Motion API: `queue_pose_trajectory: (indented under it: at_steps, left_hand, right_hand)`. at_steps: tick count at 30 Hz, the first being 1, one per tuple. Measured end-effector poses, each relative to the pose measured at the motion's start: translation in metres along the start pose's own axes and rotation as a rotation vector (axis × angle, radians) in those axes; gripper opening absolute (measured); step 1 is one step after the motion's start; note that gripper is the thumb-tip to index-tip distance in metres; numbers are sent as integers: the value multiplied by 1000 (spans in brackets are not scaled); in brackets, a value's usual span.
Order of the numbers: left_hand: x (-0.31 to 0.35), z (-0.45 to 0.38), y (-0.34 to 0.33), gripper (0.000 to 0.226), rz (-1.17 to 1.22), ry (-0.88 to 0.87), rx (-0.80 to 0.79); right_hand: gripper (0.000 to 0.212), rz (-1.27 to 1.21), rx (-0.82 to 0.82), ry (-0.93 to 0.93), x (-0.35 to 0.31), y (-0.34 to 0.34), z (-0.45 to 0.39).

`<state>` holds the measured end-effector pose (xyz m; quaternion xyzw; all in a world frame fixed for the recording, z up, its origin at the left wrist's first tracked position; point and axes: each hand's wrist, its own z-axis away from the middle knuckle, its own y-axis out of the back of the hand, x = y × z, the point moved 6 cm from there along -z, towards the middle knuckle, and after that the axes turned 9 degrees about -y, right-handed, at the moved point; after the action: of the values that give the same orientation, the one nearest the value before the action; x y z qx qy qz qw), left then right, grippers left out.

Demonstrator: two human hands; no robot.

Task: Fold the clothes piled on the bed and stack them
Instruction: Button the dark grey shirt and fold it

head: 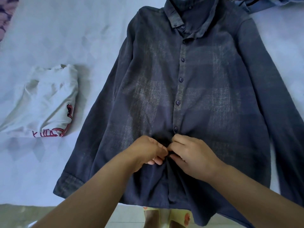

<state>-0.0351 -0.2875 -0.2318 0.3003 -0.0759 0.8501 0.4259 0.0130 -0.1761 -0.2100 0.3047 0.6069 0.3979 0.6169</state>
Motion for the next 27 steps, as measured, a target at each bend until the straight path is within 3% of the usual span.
queue_pose_trajectory:
  at_steps: [6, 11, 15, 18, 23, 27]
  left_hand:
    - [-3, 7, -10, 11, -33, -209, 61]
    - [0, 9, -10, 15, -396, -384, 264]
    - [6, 12, -10, 15, -479, -463, 333]
    - [7, 11, -11, 16, -522, -489, 328]
    - [7, 11, -8, 14, -520, -471, 312]
    - [2, 7, -9, 13, -455, -436, 225]
  right_hand:
    - [21, 74, 69, 58, -2, -4, 1]
    - [22, 81, 23, 102, 1, -6, 1]
    - [20, 73, -11, 131, 5, -10, 3]
    - [16, 51, 43, 107, 8, -10, 6]
    - [10, 1, 276, -32, 6, 1, 15]
    - [20, 105, 288, -8, 0, -5, 28]
